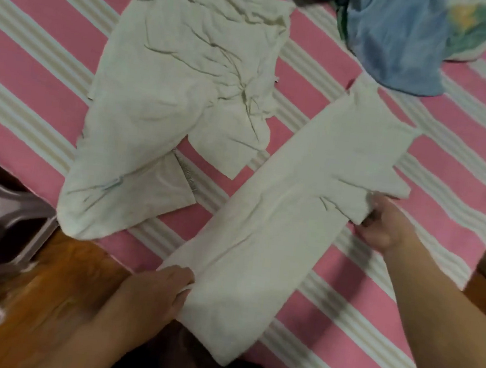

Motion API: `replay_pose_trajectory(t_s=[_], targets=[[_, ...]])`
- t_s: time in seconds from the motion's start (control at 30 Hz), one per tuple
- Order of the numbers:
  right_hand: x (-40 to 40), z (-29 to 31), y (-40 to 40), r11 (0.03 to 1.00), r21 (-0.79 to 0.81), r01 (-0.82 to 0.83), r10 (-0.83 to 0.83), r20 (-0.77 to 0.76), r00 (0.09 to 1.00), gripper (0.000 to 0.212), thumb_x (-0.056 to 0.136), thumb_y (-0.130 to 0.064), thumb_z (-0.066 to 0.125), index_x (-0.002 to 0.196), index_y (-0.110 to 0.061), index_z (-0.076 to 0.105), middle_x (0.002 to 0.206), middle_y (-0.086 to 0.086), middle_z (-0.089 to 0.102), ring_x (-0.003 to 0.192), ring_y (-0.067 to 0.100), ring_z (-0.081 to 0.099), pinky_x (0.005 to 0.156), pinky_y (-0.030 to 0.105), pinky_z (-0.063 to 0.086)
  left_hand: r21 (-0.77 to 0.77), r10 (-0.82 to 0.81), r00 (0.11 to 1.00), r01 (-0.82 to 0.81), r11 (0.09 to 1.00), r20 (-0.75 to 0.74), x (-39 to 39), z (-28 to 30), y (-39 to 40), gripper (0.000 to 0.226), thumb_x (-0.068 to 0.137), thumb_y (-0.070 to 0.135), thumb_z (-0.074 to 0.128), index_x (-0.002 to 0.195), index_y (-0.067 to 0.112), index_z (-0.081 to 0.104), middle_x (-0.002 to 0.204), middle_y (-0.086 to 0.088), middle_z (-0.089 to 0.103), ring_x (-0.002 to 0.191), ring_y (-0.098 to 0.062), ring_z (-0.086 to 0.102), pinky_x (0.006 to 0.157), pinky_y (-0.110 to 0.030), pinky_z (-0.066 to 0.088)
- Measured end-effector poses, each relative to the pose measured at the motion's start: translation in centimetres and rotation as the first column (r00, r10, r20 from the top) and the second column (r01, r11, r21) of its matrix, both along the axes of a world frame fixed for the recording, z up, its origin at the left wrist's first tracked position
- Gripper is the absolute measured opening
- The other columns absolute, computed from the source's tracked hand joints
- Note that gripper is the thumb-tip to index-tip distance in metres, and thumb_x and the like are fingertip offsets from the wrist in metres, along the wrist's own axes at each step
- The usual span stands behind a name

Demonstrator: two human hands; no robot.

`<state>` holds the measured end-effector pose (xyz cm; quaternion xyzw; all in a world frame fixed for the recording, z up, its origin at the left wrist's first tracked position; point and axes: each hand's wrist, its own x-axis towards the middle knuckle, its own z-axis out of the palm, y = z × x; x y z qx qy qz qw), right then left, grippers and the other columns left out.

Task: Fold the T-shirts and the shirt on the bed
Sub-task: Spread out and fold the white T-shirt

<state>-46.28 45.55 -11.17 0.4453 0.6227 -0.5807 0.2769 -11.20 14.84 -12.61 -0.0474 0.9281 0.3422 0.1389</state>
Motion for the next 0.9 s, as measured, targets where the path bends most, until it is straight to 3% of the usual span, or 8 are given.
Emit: replay_pose_trajectory(t_s=[0.07,0.13,0.27,0.4,0.6,0.77,0.83,0.9], targets=[[-0.8,-1.1,-0.2,1.0,-0.016,0.001,-0.001,0.041,0.999,0.045,0.084,-0.02,0.079,0.125,-0.012,0.065,0.104,0.004,0.075,0.083,0.018,0.074,0.065,0.032,0.061,-0.037,-0.01,0.995,0.013,0.999,0.096,0.2,0.4,1.0,0.016,0.098,0.046,0.036,0.105,0.041,0.05,0.087,0.017,0.065,0.066,-0.005,0.062,0.056,-0.025,0.051],[-2.1,0.2,-1.3,0.999,0.014,-0.051,0.051,0.033,0.998,0.025,0.095,-0.016,0.064,0.12,-0.011,0.064,0.095,0.003,0.071,0.067,0.017,0.072,0.045,0.025,0.054,-0.064,0.068,0.989,-0.06,0.996,0.13,0.1,1.8,1.6,0.013,0.101,0.043,0.05,0.11,0.038,0.057,0.093,0.015,0.068,0.074,-0.008,0.066,0.063,-0.029,0.053],[-5.8,5.4,-4.3,0.988,-0.148,-0.032,-0.001,-0.217,0.976,0.04,0.092,-0.004,0.061,0.132,-0.006,0.061,0.114,0.013,0.074,0.098,0.029,0.073,0.08,0.045,0.062,-0.165,0.25,0.965,-0.235,0.958,0.076,-0.9,6.1,1.7,0.01,0.095,0.027,0.069,0.105,0.027,0.066,0.075,0.009,0.066,0.06,-0.014,0.06,0.056,-0.029,0.044],[-6.8,8.3,-3.7,0.973,-0.229,0.027,-0.108,-0.35,0.931,0.038,0.091,-0.002,0.057,0.129,-0.002,0.059,0.111,0.019,0.074,0.097,0.036,0.074,0.084,0.053,0.06,-0.139,0.26,0.96,-0.245,0.959,0.103,-0.6,9.4,3.6,0.012,0.096,0.031,0.065,0.106,0.035,0.061,0.07,0.015,0.062,0.059,-0.009,0.061,0.056,-0.032,0.051],[-5.7,4.3,4.6,0.999,-0.024,-0.026,0.016,-0.335,0.942,0.024,0.093,-0.006,0.053,0.115,-0.009,0.064,0.109,0.015,0.075,0.096,0.035,0.074,0.079,0.059,0.059,-0.133,0.07,0.972,-0.04,0.99,0.226,-0.2,7.5,12.1,0.017,0.094,0.038,0.064,0.106,0.034,0.053,0.073,0.008,0.063,0.062,-0.018,0.065,0.053,-0.034,0.051],[-4.8,-3.7,9.5,0.972,0.18,-0.151,0.18,-0.152,0.972,0.022,0.093,0.0,0.057,0.108,-0.011,0.068,0.109,0.008,0.073,0.1,0.026,0.072,0.076,0.041,0.061,-0.229,-0.21,0.908,0.305,0.924,0.363,0.5,-0.7,17.8,0.047,0.093,0.019,0.064,0.136,0.02,0.045,0.102,0.003,0.066,0.079,-0.019,0.069,0.066,-0.033,0.054],[-4.9,-4.9,9.8,0.952,0.248,-0.181,0.22,-0.139,0.966,0.016,0.089,0.001,0.06,0.092,-0.014,0.066,0.097,0.006,0.072,0.092,0.024,0.072,0.076,0.04,0.062,-0.225,-0.223,0.896,0.326,0.918,0.385,0.8,-2.0,18.3,0.047,0.096,0.016,0.058,0.138,0.018,0.038,0.107,0.0,0.063,0.085,-0.021,0.066,0.07,-0.033,0.051],[-5.4,-4.6,9.4,0.93,0.334,-0.156,0.218,-0.158,0.963,0.018,0.079,0.005,0.053,0.083,-0.011,0.06,0.081,0.008,0.064,0.073,0.023,0.067,0.058,0.036,0.057,-0.223,-0.227,0.893,0.33,0.917,0.388,1.2,-2.1,18.3,0.044,0.095,0.014,0.056,0.136,0.016,0.039,0.105,-0.001,0.063,0.085,-0.022,0.066,0.07,-0.034,0.049]])
